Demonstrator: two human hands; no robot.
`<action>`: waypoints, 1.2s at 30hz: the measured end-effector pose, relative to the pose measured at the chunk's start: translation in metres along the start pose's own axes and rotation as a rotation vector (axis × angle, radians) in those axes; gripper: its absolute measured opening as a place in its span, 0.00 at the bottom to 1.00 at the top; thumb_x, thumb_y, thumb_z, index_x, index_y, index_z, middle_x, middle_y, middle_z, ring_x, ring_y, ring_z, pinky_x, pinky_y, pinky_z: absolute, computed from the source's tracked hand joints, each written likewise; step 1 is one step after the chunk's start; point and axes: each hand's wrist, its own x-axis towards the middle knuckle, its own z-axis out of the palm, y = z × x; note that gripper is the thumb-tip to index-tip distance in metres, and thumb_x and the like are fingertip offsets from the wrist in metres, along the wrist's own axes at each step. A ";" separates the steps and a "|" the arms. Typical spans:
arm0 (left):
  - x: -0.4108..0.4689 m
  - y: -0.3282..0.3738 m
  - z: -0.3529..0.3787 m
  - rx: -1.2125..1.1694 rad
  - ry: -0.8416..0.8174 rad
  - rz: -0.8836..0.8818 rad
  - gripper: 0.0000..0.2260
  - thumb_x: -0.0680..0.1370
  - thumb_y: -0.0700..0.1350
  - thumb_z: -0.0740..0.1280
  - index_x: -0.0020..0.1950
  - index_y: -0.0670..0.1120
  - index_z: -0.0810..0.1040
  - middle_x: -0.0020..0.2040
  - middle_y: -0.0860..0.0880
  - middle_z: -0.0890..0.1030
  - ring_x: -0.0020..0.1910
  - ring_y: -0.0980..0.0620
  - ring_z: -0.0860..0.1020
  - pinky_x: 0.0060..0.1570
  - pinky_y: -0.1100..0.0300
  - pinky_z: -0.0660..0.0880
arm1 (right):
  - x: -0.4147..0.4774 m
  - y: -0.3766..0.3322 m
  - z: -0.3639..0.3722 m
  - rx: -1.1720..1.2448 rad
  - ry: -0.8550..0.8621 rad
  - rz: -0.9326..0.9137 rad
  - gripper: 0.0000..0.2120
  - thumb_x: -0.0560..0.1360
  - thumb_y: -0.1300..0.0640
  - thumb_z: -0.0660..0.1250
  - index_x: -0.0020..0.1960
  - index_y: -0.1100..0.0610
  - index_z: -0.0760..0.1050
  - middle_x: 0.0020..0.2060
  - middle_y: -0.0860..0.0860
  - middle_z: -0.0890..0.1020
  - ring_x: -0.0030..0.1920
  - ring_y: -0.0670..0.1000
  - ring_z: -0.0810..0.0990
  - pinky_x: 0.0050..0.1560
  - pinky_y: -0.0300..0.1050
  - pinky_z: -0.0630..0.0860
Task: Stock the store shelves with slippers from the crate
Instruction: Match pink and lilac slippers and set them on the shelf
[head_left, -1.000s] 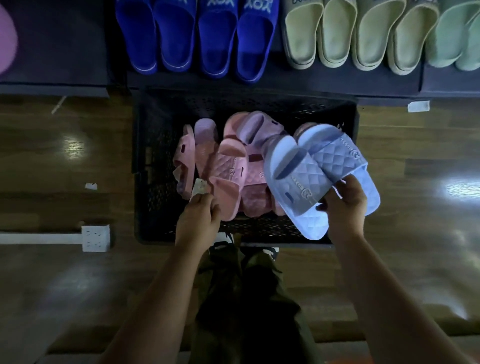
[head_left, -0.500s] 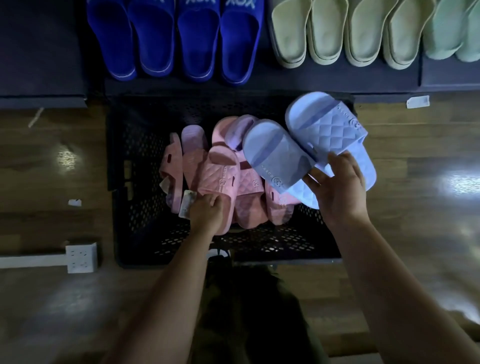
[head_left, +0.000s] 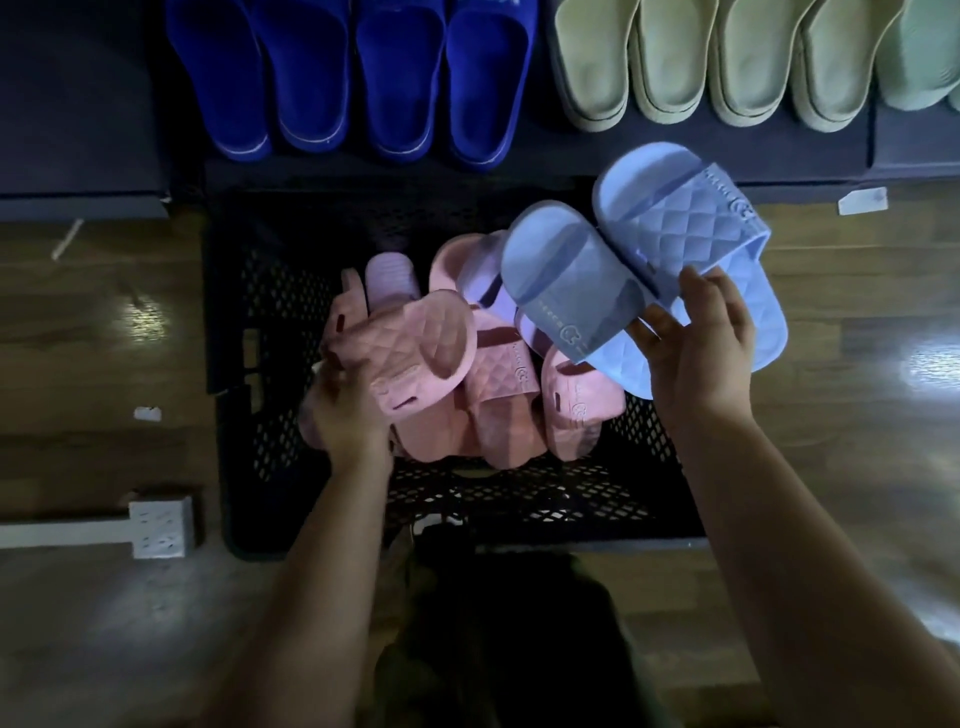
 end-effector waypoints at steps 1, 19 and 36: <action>0.003 0.005 -0.011 0.006 -0.011 0.085 0.03 0.70 0.49 0.69 0.41 0.56 0.82 0.40 0.54 0.82 0.41 0.54 0.78 0.48 0.54 0.76 | -0.001 0.000 0.000 -0.001 0.001 0.001 0.12 0.78 0.62 0.62 0.37 0.52 0.71 0.35 0.47 0.78 0.35 0.49 0.75 0.53 0.53 0.75; -0.073 -0.063 0.071 -0.262 -0.277 -0.459 0.03 0.81 0.41 0.61 0.48 0.46 0.68 0.40 0.47 0.75 0.32 0.54 0.80 0.35 0.63 0.78 | -0.003 -0.034 -0.019 0.088 0.010 -0.045 0.04 0.77 0.61 0.62 0.44 0.56 0.71 0.36 0.48 0.78 0.37 0.51 0.76 0.53 0.53 0.76; -0.084 -0.112 0.130 -0.358 -0.384 -0.874 0.33 0.72 0.74 0.51 0.60 0.50 0.75 0.52 0.47 0.79 0.40 0.48 0.76 0.37 0.46 0.79 | 0.006 -0.019 -0.016 0.100 -0.069 -0.032 0.11 0.78 0.63 0.62 0.37 0.53 0.69 0.36 0.48 0.76 0.34 0.49 0.71 0.51 0.51 0.73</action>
